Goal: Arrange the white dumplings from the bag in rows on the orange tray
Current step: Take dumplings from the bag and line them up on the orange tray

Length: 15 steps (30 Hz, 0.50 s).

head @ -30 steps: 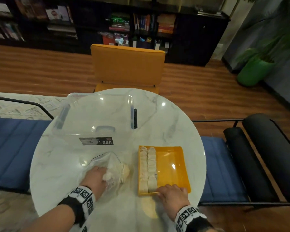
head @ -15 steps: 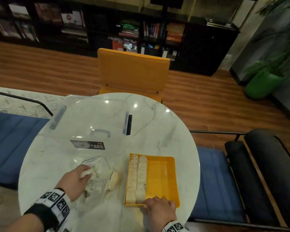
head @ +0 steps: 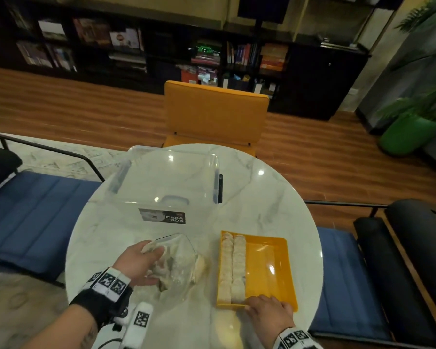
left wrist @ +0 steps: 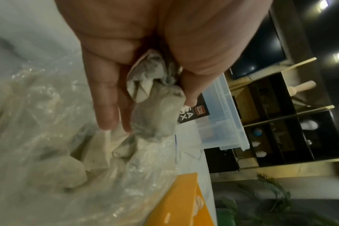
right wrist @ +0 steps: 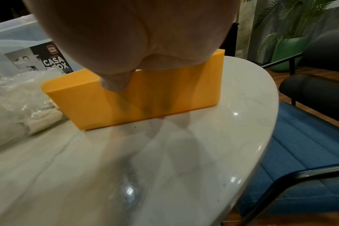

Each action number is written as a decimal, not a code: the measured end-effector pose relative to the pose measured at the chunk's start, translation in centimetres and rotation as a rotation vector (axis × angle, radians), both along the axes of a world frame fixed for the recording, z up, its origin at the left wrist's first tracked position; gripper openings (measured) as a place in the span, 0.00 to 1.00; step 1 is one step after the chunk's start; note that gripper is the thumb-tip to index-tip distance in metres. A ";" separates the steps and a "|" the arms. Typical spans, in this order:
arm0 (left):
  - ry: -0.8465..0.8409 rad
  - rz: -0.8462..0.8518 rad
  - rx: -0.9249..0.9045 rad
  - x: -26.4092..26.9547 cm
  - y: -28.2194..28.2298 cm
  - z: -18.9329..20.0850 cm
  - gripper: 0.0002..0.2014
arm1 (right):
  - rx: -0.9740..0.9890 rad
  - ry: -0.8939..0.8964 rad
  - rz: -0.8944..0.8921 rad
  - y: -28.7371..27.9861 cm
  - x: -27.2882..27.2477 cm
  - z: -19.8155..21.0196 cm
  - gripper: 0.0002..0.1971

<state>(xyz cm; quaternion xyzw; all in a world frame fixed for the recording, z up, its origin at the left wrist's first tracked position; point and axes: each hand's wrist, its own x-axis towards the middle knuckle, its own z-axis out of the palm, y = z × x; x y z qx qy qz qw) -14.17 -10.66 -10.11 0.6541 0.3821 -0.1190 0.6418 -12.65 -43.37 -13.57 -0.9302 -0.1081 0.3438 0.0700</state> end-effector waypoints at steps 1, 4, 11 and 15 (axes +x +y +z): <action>0.010 -0.007 0.011 0.0 0.3 0.0 0.10 | -0.002 -0.001 0.003 0.1 0.0 0.0 0.12; -0.055 -0.014 0.038 -0.1 0.4 0.3 0.09 | 0.001 0.005 -0.016 0.1 0.1 0.0 0.17; -0.205 0.168 -0.265 0.4 -1.1 1.7 0.07 | -0.021 0.013 0.029 0.1 0.0 0.7 0.16; -0.240 0.255 -0.519 1.4 -3.4 3.0 0.08 | 0.122 -0.123 0.097 0.4 0.4 3.2 0.52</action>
